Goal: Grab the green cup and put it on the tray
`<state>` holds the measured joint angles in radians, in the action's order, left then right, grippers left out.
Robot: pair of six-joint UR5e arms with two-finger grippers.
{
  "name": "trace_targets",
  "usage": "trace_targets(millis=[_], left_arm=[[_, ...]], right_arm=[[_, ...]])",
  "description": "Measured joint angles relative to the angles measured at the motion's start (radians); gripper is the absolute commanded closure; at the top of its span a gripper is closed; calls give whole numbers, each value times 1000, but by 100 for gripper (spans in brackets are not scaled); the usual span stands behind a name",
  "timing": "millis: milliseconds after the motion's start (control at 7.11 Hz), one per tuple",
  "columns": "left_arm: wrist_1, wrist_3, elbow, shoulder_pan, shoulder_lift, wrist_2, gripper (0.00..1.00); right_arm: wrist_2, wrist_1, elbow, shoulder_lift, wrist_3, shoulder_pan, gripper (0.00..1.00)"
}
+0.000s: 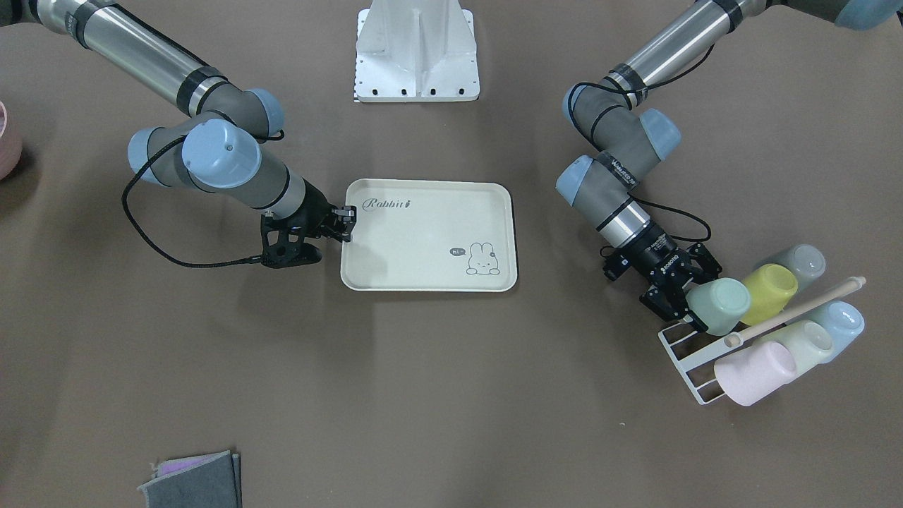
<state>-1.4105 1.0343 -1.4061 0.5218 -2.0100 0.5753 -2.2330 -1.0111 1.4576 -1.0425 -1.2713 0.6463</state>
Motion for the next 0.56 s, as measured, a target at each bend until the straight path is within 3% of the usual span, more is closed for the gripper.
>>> trace_targets(millis=[141, 281, 563], left_arm=[[-3, 10, -9, 2, 2, 0, 35], [-14, 25, -18, 3, 5, 0, 35], [-52, 71, -35, 8, 9, -1, 35]], right_arm=[[0, 0, 1, -1, -7, 0, 29], [0, 0, 1, -1, -10, 1, 0], [-1, 0, 8, -3, -13, 3, 0]])
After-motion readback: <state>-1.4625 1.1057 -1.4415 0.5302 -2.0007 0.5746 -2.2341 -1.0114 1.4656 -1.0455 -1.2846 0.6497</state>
